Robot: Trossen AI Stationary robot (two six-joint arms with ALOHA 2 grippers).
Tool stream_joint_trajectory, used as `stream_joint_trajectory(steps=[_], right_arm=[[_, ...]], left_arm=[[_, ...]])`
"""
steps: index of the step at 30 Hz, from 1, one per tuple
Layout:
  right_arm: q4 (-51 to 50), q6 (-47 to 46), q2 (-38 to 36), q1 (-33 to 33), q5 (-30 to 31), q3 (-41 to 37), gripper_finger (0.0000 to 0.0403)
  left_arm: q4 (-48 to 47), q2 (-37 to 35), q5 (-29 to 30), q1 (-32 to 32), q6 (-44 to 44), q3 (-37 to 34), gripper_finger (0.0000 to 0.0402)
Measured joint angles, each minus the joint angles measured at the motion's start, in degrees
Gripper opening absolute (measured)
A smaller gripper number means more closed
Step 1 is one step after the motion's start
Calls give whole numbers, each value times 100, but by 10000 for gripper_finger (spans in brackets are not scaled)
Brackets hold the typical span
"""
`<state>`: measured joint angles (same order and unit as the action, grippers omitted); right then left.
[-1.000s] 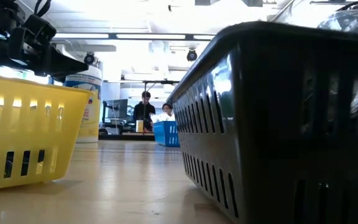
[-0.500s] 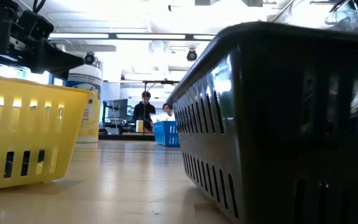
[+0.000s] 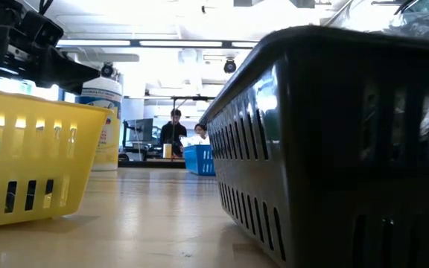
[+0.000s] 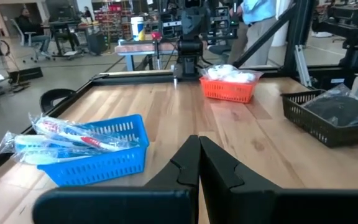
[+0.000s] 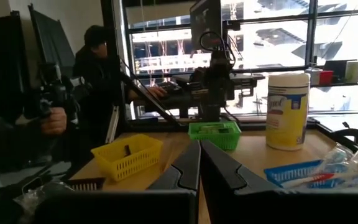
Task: Pick & Place Travel size toiletries
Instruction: Return to Home Position
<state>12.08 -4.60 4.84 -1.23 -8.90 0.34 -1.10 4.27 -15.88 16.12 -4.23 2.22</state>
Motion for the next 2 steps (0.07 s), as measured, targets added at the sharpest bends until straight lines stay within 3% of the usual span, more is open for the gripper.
stream_joint_trajectory(steps=[2], right_arm=[[42,11,0,0,21,0,3]], left_arm=[[0,0,-6,0,-2,0,0]])
